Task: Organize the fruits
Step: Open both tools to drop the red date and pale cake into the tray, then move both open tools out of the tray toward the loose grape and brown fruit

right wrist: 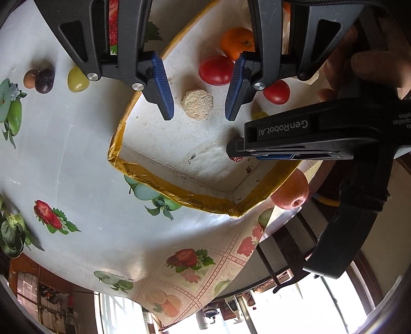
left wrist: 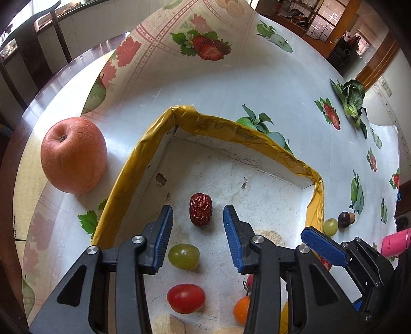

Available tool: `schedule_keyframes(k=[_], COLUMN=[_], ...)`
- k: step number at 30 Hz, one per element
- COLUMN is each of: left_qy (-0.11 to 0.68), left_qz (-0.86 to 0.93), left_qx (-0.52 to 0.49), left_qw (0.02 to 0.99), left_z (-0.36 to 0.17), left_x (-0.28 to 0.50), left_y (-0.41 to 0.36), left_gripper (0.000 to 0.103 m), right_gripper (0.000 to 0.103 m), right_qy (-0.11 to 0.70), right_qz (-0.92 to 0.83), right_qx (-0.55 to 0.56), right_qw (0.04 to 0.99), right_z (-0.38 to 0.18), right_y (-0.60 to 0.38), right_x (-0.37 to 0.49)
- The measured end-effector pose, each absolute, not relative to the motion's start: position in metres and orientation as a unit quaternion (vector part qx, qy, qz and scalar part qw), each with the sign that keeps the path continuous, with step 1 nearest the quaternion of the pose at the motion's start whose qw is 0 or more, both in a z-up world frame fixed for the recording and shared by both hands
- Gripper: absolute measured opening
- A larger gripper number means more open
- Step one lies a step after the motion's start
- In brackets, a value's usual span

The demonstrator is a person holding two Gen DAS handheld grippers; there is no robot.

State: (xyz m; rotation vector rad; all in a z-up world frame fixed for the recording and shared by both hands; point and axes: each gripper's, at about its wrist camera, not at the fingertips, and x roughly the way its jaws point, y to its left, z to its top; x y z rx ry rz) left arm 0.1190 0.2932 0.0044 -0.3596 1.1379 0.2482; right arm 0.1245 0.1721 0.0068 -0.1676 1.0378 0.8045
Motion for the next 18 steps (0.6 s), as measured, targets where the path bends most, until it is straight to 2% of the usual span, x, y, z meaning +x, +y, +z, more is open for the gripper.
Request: schedule_keyframes(k=[18], left_qy=[0.522], left_qz=[0.082], left_qx=[-0.177], left_qw=[0.831], left_z=[0.04], left_x=[0.083], left_y=[0.241], left_gripper=[0.038], right_gripper=[0.044], right_qy=[0.475], right_qz=[0.329], right_qx=[-0.015], right_qw=[0.816], right_z=[0.048], right_y=[0.08], right_x=[0.095])
